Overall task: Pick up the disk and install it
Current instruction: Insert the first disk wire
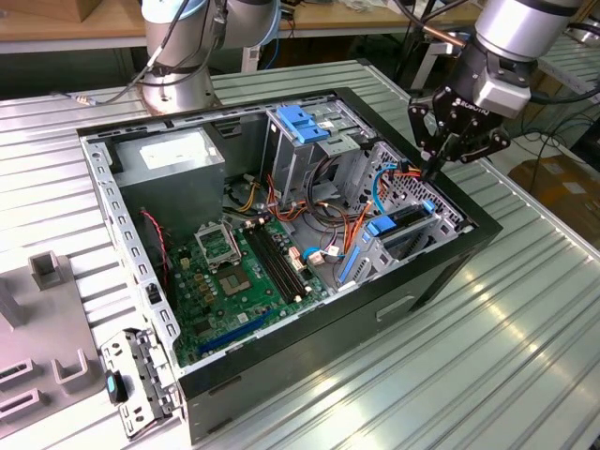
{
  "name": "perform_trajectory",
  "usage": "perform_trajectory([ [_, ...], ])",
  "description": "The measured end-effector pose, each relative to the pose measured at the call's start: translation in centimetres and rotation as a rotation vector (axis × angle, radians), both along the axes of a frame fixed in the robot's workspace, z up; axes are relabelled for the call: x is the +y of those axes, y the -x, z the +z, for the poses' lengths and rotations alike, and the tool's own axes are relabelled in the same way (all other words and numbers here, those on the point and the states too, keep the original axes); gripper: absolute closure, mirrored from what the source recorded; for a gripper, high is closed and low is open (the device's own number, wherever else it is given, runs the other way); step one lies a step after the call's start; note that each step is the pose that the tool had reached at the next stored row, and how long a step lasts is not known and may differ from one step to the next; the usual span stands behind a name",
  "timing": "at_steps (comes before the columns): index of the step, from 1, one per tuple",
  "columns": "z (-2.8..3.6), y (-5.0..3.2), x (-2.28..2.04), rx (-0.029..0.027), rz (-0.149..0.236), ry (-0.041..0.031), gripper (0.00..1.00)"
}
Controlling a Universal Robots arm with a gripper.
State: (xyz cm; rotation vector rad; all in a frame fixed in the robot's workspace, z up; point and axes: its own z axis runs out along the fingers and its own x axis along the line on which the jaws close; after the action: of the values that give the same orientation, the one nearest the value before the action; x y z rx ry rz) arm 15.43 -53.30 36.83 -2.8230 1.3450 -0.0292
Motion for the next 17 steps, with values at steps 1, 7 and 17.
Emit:
perform_trajectory([
  [1, -0.01, 0.00, 0.00, 0.0000, -0.016, 0.0001, 0.83],
  [7, -0.10, 0.26, -0.01, 0.0000, -0.081, 0.0001, 0.83],
  [17, -0.11, 0.66, -0.01, 0.0000, -0.119, 0.0001, 0.83],
])
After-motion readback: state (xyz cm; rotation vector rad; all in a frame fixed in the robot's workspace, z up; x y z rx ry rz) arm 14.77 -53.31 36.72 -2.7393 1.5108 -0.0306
